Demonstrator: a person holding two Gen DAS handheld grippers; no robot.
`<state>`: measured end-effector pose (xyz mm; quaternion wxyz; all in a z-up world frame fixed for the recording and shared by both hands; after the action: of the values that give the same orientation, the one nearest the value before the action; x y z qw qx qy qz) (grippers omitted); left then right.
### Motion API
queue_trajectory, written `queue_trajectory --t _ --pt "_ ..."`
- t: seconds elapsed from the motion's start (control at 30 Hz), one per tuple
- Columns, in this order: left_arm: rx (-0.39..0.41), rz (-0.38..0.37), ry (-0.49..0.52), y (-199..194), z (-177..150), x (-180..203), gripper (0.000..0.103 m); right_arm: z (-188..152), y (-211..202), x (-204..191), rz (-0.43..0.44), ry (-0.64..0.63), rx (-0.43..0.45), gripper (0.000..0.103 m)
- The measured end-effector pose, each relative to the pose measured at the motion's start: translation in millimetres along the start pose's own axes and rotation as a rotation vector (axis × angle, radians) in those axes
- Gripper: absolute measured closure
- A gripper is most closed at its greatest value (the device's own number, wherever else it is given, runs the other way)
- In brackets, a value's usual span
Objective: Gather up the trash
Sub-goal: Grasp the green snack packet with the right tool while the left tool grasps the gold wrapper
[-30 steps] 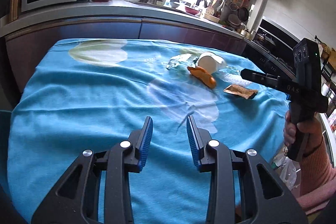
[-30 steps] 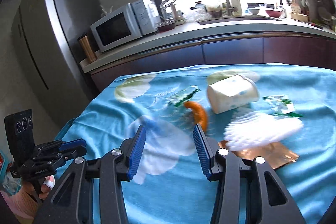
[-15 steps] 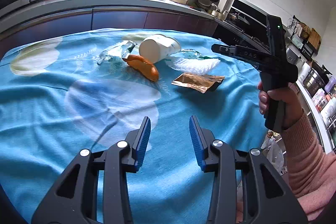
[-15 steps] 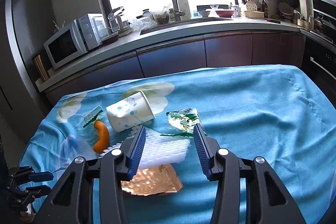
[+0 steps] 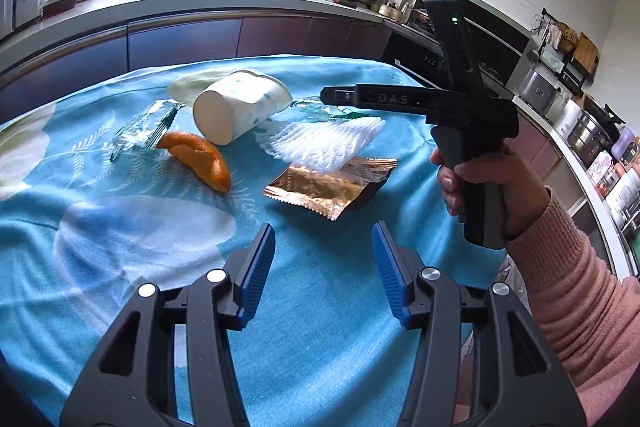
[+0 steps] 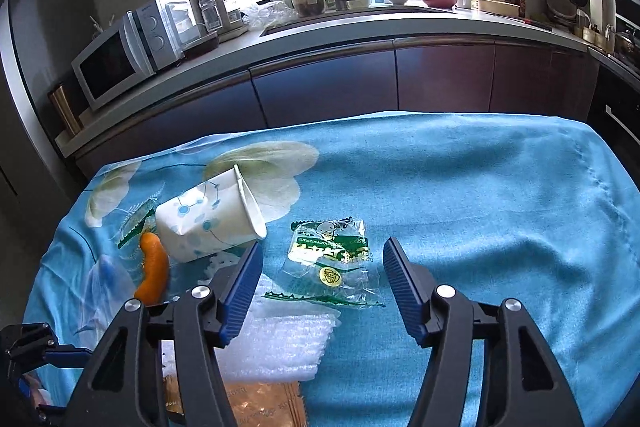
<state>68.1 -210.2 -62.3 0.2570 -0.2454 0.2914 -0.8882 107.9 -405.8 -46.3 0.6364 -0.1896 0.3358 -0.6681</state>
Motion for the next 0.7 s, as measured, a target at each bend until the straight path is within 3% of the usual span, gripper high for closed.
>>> queue_trajectory --t 0.27,0.4,0.7 --pt "-0.021 0.043 0.063 28.9 12.6 18.4 0.053 -1.4 15.9 2.0 -0.007 -0.012 -0.039 0.043" --pt "-0.046 0.060 0.052 42.8 14.8 16.8 0.056 -3.7 20.4 1.6 -0.009 -0.021 -0.057 0.053" --pt "-0.061 0.041 0.033 49.5 16.6 11.9 0.089 -9.0 15.2 7.5 0.003 -0.003 -0.041 0.063"
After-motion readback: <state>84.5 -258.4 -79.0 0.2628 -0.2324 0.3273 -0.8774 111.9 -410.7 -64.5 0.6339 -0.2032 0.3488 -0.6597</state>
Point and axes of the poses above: each gripper's, at about its wrist camera, not at the fingertips, and y roughly the way its jaws point, x to its right, z to its top, the point moved 4 cm from there along y, roughly the way its jaws point
